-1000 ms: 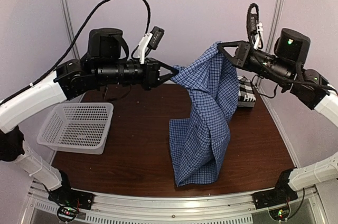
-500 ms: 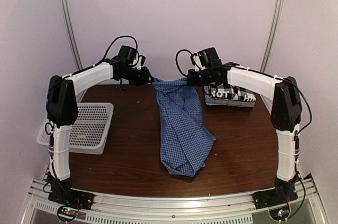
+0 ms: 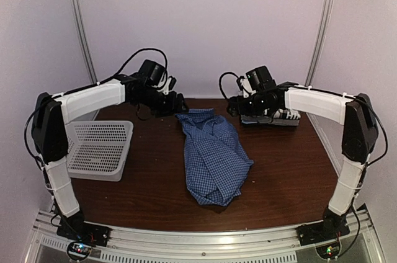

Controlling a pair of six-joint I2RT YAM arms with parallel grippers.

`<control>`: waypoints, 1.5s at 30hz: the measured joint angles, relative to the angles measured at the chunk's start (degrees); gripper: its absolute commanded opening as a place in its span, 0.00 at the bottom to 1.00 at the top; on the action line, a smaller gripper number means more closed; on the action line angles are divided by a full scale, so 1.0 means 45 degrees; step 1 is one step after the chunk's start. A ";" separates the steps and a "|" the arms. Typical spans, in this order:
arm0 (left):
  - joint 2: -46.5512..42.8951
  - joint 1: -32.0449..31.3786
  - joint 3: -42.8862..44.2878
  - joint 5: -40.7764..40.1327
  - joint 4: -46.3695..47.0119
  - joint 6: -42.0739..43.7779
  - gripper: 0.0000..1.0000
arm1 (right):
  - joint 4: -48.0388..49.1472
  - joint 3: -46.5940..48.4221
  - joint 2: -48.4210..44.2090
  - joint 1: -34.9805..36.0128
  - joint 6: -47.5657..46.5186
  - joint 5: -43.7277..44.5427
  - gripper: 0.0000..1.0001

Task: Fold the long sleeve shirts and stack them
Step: Flatten out the crumpled shirt at the center of the board.

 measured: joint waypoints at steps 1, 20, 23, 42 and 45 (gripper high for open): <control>-0.0670 -0.0491 -0.0874 0.0005 0.0204 -0.0117 0.70 | 0.0155 -0.0704 -0.0364 0.0010 0.0005 -0.0053 0.79; -0.0976 -0.4959 -0.5202 0.0311 0.2841 -0.2939 0.65 | 0.2288 -0.5702 -0.1292 0.0335 0.0355 -0.0627 0.81; -0.0364 -0.4959 -0.4940 0.0287 0.2948 -0.3055 0.63 | 0.2550 -0.5620 -0.1088 0.0335 0.0403 -0.0622 0.80; 0.0330 -0.4959 -0.3793 0.0112 0.3084 -0.3385 0.00 | 0.2934 -0.4002 0.1180 0.0913 0.1001 -0.1015 0.28; 0.0219 -0.4959 -0.3793 -0.0068 0.2968 -0.3313 0.00 | 0.2924 -0.4002 0.1200 0.0913 0.1088 -0.1044 0.08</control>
